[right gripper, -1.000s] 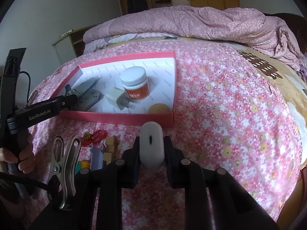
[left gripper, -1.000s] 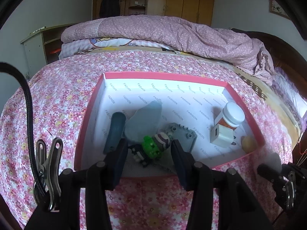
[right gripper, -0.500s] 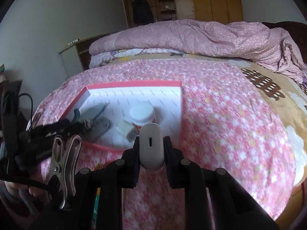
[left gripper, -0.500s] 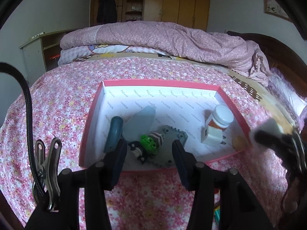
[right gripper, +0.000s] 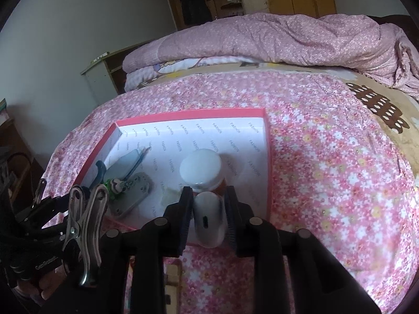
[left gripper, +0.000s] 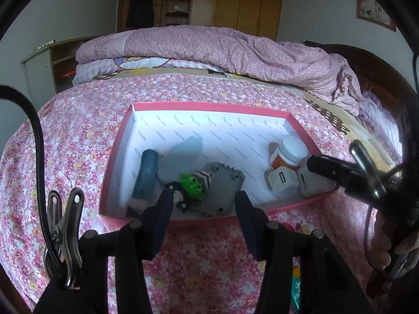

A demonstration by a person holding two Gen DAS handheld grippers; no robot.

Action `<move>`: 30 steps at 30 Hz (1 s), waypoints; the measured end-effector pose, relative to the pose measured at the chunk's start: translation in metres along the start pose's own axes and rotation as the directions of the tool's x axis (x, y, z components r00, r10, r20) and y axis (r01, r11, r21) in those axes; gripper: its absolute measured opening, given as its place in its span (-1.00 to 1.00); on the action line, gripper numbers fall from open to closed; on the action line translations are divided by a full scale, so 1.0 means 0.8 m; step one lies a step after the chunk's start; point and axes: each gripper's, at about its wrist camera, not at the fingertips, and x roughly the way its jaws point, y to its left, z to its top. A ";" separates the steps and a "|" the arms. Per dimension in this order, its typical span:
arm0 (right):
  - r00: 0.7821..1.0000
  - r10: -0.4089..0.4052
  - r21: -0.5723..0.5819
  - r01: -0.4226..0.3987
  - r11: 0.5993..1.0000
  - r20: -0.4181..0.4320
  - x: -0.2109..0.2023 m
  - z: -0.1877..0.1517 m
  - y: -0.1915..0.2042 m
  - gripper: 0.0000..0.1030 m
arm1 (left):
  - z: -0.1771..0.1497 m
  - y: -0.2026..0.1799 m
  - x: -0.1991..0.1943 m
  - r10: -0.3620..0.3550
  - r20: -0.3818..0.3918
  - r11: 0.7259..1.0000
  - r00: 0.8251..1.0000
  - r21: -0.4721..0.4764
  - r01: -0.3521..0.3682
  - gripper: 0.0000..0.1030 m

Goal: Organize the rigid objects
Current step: 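Place the figurine and white earbud case into the tray and open both grippers, then withdraw both grippers from the tray toward the remaining objects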

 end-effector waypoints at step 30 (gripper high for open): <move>0.999 0.019 0.002 -0.019 1.000 0.045 -0.070 -0.056 0.011 -0.22 | -0.018 -0.005 -0.053 -0.014 0.016 1.000 1.000 -0.004 0.014 0.00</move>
